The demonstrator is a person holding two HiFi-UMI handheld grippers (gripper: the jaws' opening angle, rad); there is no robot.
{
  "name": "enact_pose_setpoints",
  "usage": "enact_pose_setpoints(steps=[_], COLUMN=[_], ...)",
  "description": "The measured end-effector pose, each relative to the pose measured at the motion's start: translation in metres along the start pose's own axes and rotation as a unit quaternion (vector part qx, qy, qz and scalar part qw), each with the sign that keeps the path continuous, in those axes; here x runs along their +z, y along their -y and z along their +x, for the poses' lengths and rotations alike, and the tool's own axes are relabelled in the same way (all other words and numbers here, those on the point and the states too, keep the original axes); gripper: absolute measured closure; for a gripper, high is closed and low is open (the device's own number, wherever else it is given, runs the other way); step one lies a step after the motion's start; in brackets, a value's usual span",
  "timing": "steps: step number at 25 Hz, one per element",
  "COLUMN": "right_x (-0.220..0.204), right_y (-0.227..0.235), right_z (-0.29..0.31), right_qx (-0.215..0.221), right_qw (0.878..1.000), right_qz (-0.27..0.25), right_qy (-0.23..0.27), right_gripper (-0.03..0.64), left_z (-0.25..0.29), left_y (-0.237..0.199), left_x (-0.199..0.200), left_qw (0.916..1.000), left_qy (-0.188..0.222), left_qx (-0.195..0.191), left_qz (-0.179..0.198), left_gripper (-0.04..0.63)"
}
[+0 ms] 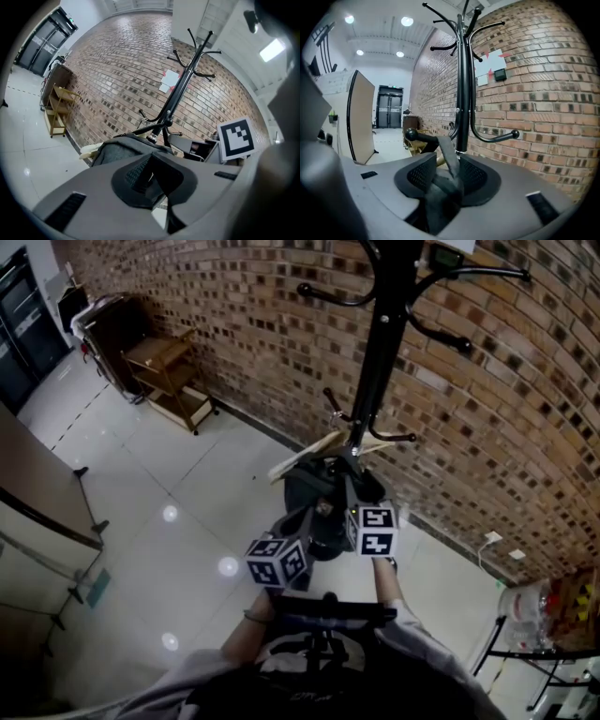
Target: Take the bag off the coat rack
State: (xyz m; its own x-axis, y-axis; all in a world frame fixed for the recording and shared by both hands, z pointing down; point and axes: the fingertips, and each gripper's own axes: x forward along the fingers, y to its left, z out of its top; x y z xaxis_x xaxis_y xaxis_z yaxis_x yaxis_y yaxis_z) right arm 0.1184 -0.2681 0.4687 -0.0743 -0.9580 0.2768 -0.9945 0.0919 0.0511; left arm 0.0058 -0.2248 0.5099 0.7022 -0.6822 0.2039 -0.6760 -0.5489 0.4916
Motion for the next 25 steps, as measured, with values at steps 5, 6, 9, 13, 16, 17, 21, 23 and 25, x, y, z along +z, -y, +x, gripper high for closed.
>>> enact_pose_setpoints(steps=[5, 6, 9, 13, 16, 17, 21, 23, 25], right_x=[0.002, 0.001, 0.002, 0.004, 0.001, 0.001, 0.004, 0.006, 0.008], right_y=[0.001, -0.002, -0.007, -0.004, -0.001, -0.001, -0.003, -0.003, -0.005], right_z=[0.026, 0.03, 0.038, 0.046, 0.053, 0.054, 0.052, 0.05, 0.047], right_qx=[0.006, 0.013, 0.024, 0.027, 0.041, 0.048, 0.083, 0.099, 0.111], right_qw=[0.998, 0.998, 0.996, 0.995, 0.992, 0.991, 0.992, 0.993, 0.993], right_qz=[-0.058, -0.063, -0.079, -0.098, -0.118, -0.122, -0.09, -0.057, -0.02], right_qy=[-0.014, -0.018, -0.018, -0.018, -0.025, -0.027, -0.022, -0.024, -0.033], right_gripper=[0.451, 0.451, 0.451, 0.489, 0.508, 0.522, 0.561, 0.566, 0.566], left_z=[0.005, 0.005, 0.007, 0.01, 0.012, 0.012, 0.013, 0.012, 0.01], left_y=[-0.001, -0.003, -0.004, -0.008, -0.011, -0.012, -0.017, -0.02, -0.022], left_x=[0.002, 0.002, 0.005, 0.004, 0.005, 0.004, 0.006, 0.008, 0.012], left_qw=[0.9999, 0.9999, 0.9997, 0.9993, 0.9988, 0.9986, 0.9976, 0.9971, 0.9964], left_qy=[0.002, 0.004, 0.006, 0.011, 0.014, 0.015, 0.021, 0.024, 0.03], left_qx=[0.011, 0.014, 0.022, 0.034, 0.044, 0.047, 0.058, 0.065, 0.072], left_qz=[-0.004, -0.005, -0.008, -0.012, -0.019, -0.022, -0.03, -0.031, -0.031], left_gripper=[0.589, 0.589, 0.589, 0.589, 0.589, 0.589, 0.589, 0.589, 0.589])
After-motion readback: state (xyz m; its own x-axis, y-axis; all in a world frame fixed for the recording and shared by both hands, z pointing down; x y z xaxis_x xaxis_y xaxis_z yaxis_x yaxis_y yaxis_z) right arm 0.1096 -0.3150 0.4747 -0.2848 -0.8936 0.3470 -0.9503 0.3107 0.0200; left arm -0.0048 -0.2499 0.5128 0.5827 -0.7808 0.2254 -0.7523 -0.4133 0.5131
